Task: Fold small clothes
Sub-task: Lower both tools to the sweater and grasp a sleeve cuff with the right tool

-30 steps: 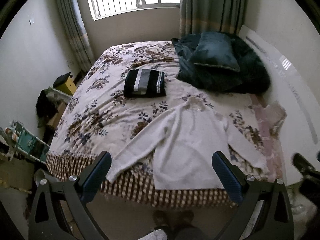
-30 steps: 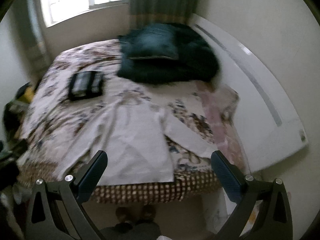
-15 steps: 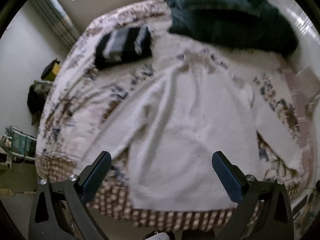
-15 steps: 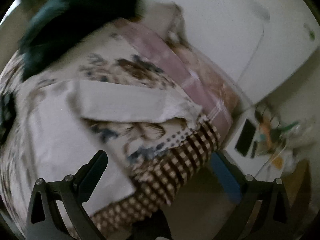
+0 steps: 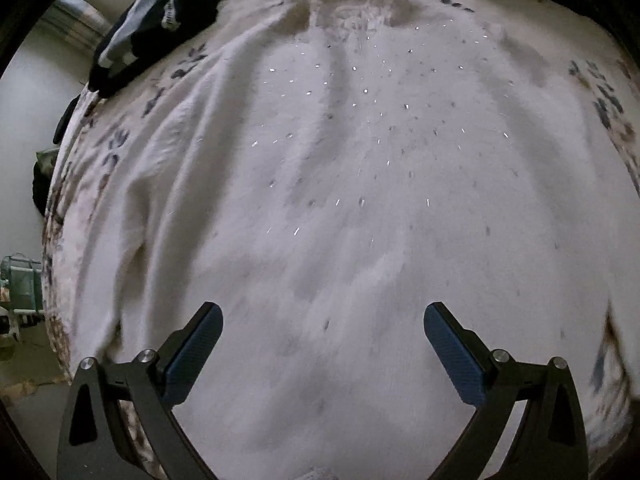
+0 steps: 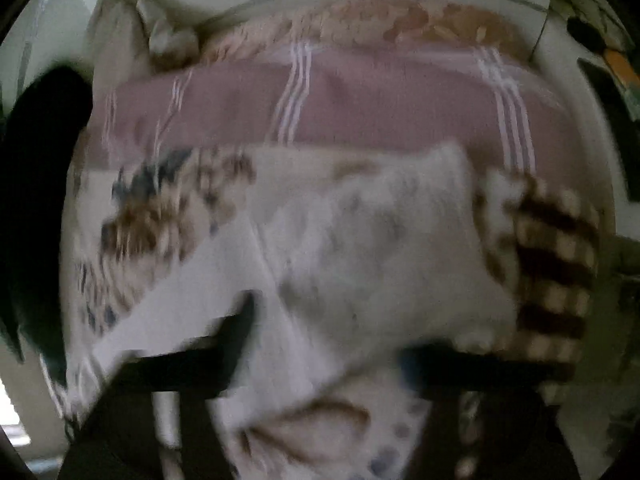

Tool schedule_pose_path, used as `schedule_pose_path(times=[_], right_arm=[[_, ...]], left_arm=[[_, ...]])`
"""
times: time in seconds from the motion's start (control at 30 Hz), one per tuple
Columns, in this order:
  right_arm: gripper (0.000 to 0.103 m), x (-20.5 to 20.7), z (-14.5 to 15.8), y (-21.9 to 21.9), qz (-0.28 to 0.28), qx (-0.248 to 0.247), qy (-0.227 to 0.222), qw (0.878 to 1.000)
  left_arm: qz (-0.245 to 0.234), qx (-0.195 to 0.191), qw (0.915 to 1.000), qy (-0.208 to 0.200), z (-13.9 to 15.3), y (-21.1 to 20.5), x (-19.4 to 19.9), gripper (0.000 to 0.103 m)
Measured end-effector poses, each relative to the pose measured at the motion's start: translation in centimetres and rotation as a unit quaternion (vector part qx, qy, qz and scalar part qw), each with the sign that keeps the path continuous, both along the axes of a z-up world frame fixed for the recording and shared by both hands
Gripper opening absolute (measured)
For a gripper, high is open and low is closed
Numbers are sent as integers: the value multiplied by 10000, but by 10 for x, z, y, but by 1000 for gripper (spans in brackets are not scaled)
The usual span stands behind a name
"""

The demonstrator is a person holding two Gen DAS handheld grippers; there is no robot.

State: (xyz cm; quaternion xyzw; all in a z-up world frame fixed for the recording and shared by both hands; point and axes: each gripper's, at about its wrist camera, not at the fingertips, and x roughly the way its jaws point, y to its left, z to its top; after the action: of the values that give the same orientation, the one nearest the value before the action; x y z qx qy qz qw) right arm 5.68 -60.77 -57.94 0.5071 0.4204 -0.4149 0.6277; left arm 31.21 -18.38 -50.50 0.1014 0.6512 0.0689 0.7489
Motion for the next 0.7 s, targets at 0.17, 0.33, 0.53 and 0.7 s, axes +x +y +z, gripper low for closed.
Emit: schedule_pose_path(times=[0.17, 0.33, 0.53, 0.7], right_arm=[[7, 25, 50, -17, -121, -998, 219, 9947], [7, 63, 108, -51, 220, -1587, 304, 9866], [7, 128, 165, -16, 1154, -2085, 149, 9711], [7, 220, 220, 104, 2403, -2310, -298, 9424]], left_arm=[[47, -133, 9998, -156, -4, 3, 15, 103], [60, -280, 9992, -265, -2, 6, 21, 103], [114, -361, 9984, -426, 5, 30, 27, 103], [462, -293, 9972, -515, 2, 74, 27, 103]])
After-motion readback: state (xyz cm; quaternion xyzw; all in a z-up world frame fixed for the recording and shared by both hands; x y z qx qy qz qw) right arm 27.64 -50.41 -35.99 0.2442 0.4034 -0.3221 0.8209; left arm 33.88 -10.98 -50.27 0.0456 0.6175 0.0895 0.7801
